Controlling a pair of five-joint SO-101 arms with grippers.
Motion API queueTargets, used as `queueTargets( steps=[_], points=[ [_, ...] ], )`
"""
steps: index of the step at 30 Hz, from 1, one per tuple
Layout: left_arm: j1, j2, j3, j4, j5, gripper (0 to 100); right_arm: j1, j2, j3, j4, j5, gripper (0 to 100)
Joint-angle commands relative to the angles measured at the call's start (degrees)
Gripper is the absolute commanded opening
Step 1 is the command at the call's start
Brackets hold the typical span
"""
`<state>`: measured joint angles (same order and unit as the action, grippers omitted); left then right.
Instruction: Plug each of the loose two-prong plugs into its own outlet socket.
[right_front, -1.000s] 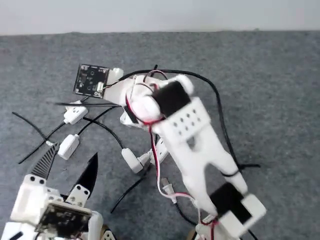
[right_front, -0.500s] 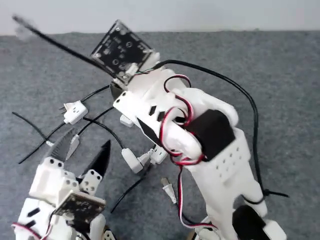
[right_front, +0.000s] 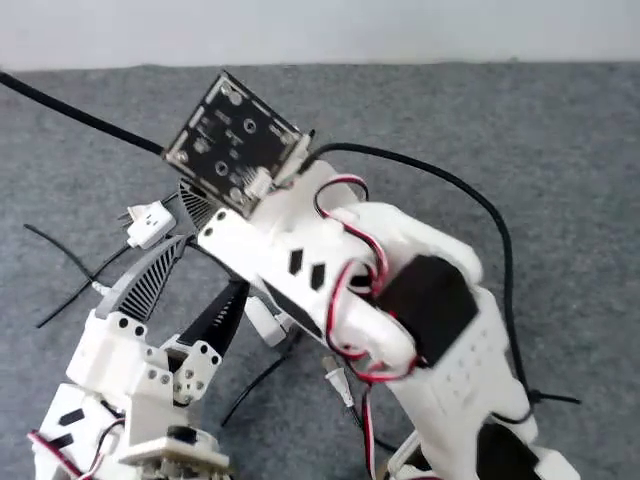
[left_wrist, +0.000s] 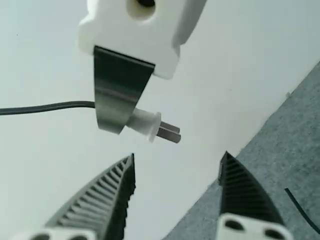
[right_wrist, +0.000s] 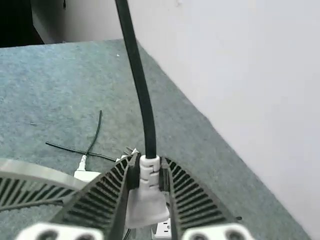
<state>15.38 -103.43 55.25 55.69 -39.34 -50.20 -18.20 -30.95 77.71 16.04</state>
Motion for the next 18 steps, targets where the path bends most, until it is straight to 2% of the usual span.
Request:
queueTargets(
  steps=[1,4,8,12,18],
  points=[
    [5.5,-1.0,0.7,-2.0,-2.5,26,-0.7,-2.7,-1.4,-0.2,-0.6,0.9],
    [10.0,-1.0,1.8,-2.4,-4.2,26,-1.2,-2.7,-1.4,-0.5,0.7,0.9],
    [14.2,-0.8,3.4,-2.4,-5.6,26,-6.5,-2.8,-1.4,-0.1,3.6,0.9],
    [15.1,-0.9,4.2,-3.3,-9.1,26,-10.7,-3.0,-1.4,-0.4,5.2,0.9],
    [14.7,-0.9,3.9,-3.9,-12.0,26,-11.0,-3.1,-2.5,0.8,6.4,0.9]
  ],
)
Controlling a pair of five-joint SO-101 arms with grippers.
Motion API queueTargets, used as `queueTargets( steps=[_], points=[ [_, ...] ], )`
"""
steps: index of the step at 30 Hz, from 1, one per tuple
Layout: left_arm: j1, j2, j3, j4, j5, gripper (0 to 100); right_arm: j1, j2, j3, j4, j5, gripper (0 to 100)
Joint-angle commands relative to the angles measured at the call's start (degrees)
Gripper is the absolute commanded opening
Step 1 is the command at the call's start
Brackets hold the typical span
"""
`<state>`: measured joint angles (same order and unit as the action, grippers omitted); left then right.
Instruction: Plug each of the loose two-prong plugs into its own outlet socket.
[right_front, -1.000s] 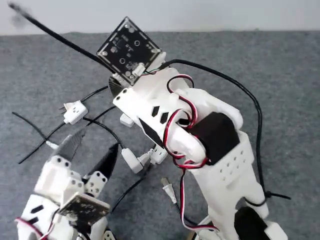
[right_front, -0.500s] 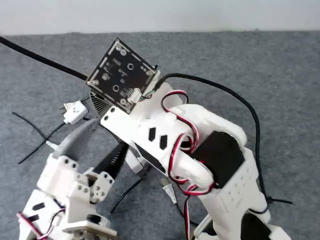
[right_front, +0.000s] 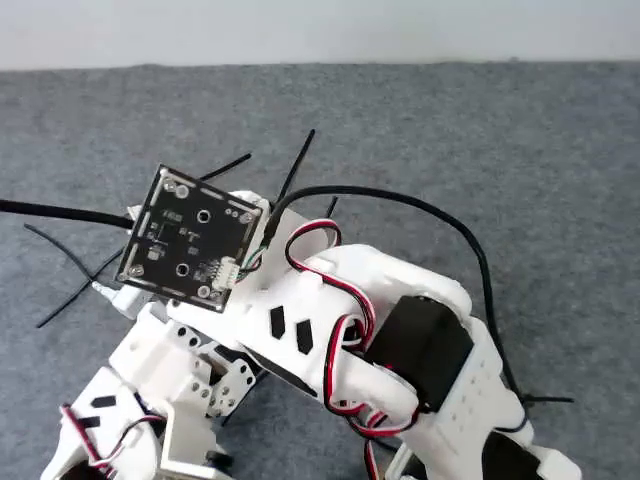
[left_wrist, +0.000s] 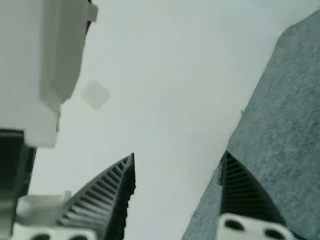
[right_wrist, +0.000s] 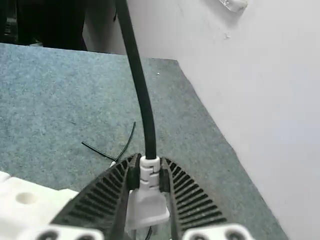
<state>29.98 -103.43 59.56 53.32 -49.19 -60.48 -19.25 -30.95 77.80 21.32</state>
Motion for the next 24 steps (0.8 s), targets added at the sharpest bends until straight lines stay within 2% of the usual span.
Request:
queueTargets(
  steps=[1,6,24],
  points=[
    [0.0,-0.9,-0.4,-1.5,-2.6,26,-0.7,-2.1,-3.3,1.3,1.1,0.9],
    [-0.4,-0.9,-0.1,-1.5,-3.2,26,-0.7,-2.0,-6.3,3.6,1.1,0.9],
    [-12.0,-0.9,0.0,-3.7,-3.2,26,-0.7,-2.9,-10.8,12.5,-1.1,0.9]
  ],
)
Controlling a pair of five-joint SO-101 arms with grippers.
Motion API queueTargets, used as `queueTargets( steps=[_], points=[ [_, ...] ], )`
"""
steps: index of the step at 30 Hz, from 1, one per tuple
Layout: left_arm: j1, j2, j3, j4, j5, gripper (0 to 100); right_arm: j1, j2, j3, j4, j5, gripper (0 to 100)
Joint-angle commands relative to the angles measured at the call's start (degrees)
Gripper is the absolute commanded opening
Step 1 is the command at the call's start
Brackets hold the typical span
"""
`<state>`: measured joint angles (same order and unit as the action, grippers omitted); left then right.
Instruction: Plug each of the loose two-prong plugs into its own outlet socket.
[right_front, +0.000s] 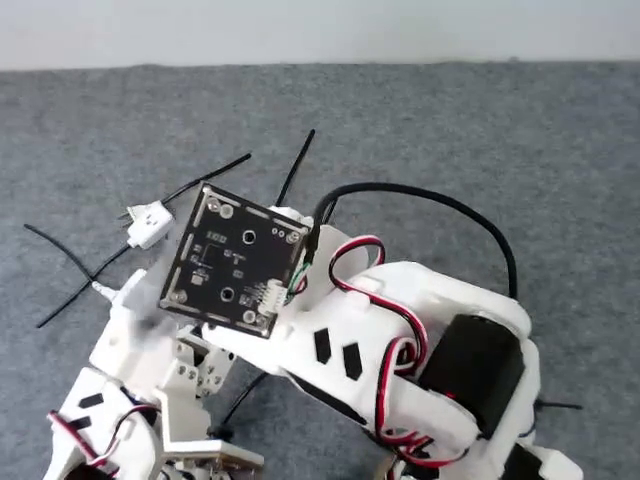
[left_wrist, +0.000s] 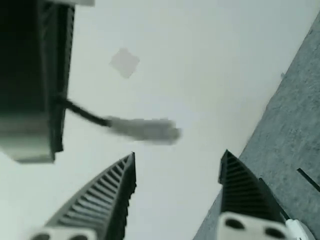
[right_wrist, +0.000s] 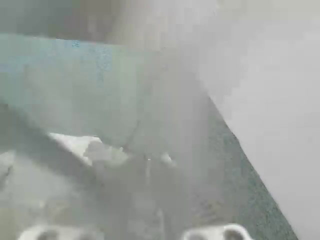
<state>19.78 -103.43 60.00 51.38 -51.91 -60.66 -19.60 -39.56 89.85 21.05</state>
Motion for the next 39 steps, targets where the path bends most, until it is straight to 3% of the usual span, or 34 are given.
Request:
queueTargets(
  steps=[1,15,25,31,34,39],
  points=[
    [-2.4,-0.9,-0.4,-1.8,-0.4,26,-0.5,-2.9,-2.2,0.5,-0.8,0.9],
    [-3.0,-1.0,-0.5,2.0,-0.4,26,0.0,-4.4,-1.8,2.7,-0.7,0.9],
    [-17.1,-0.7,-0.4,3.1,9.8,26,14.7,0.6,17.8,-2.6,2.6,1.2],
    [-23.1,-0.6,-0.7,3.2,14.9,26,16.6,8.7,24.6,-9.7,2.4,19.9],
    [-24.7,-0.6,-0.9,5.2,16.3,26,17.5,12.5,25.1,-10.8,-2.7,22.0],
    [-24.8,-0.6,-0.9,9.0,18.4,26,21.7,18.2,25.1,-9.5,-9.1,13.6]
  ],
)
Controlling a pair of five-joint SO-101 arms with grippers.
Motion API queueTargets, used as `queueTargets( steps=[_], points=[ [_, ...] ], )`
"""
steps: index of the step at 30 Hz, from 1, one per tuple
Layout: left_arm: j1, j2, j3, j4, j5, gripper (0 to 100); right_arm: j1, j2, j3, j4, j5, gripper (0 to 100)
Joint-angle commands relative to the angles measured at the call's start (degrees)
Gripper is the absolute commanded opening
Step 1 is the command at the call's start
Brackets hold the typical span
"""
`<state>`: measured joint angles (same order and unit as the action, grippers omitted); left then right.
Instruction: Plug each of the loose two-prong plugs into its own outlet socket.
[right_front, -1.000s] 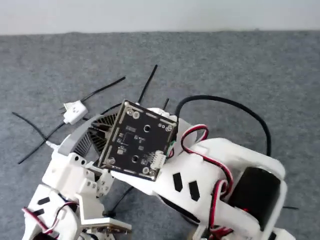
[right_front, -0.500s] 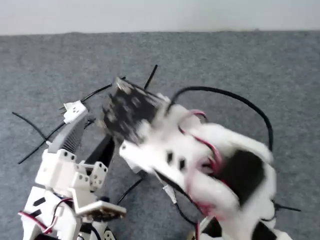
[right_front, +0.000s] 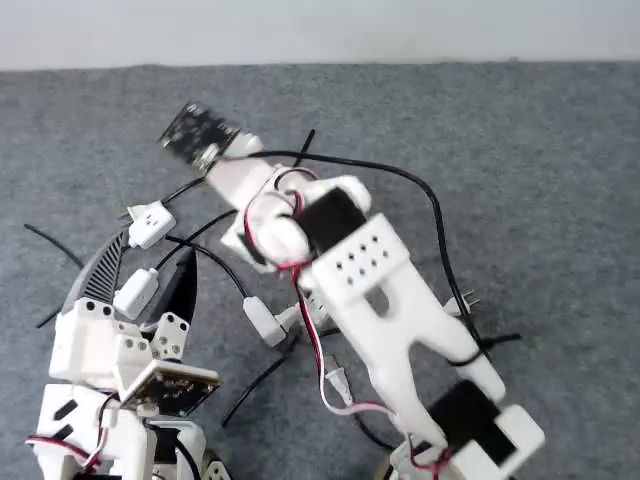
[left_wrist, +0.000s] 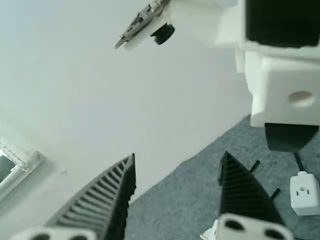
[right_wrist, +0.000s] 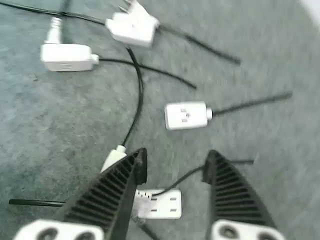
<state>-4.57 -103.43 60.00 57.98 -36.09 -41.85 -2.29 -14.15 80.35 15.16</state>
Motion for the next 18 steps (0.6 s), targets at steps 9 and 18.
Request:
queueTargets(
  steps=[9,18],
  points=[
    [-0.5,-0.6,-0.9,4.7,6.1,26,4.8,7.1,1.6,4.4,-5.7,13.4],
    [-0.5,-0.6,-0.8,7.5,6.4,26,10.7,11.1,3.2,6.6,-5.9,31.1]
  ],
)
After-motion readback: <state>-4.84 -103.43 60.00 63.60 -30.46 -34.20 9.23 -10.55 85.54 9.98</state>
